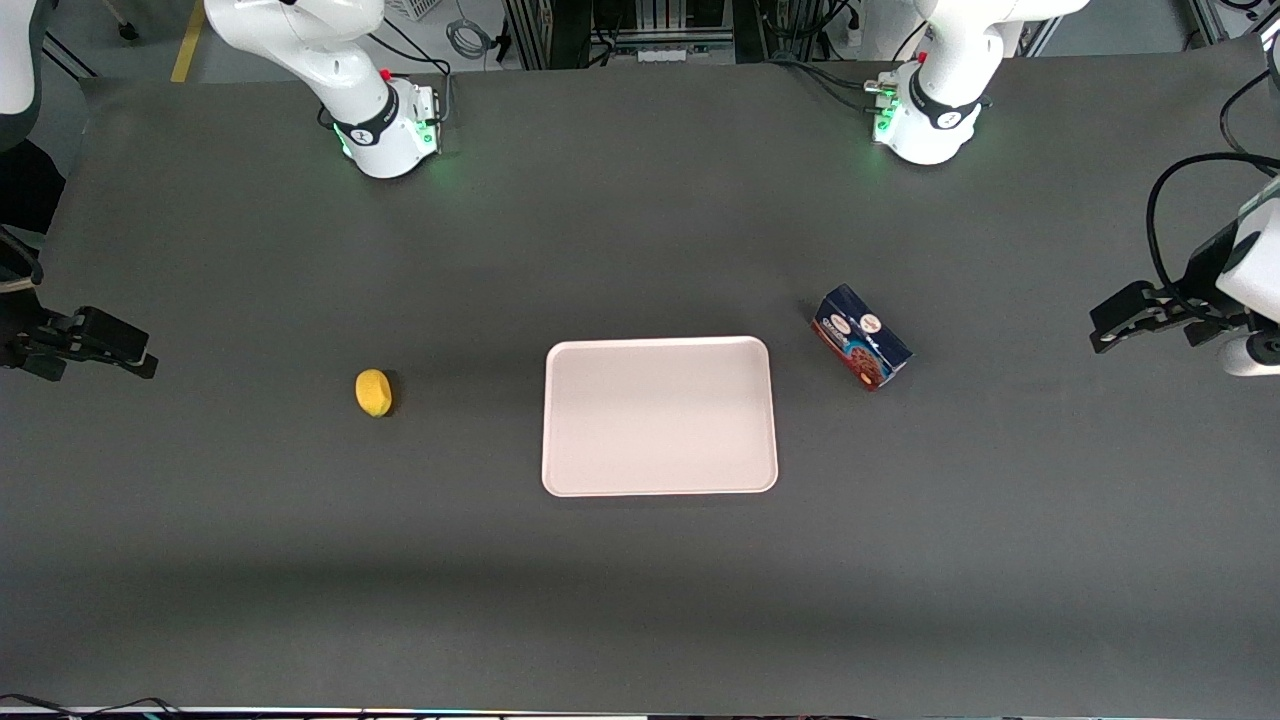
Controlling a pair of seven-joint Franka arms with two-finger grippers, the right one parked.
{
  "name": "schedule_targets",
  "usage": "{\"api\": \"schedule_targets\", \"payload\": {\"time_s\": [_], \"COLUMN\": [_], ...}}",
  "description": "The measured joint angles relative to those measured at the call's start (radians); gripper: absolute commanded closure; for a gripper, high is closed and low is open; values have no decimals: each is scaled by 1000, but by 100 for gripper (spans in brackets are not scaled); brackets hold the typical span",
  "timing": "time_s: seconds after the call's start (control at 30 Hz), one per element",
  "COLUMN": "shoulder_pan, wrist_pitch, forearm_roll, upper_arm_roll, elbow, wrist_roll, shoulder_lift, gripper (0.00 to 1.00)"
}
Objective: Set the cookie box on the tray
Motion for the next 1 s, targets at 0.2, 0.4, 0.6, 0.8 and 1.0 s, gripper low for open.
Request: {"api": "schedule_targets", "payload": {"time_s": [0.2, 0.4, 0.6, 0.8, 1.0], "shoulder_pan": [0, -1, -3, -27, -78], "wrist_pitch": [0, 0, 0, -4, -42], "forearm_roll": [0, 0, -2, -5, -8], "upper_arm_roll": [0, -1, -1, -4, -9], "elbow": [0, 0, -3, -3, -15], "wrist_roll": [0, 0, -24, -228, -503], "shoulder_lift": [0, 0, 0, 0, 0], "gripper": [0, 0, 0, 0, 0]}}
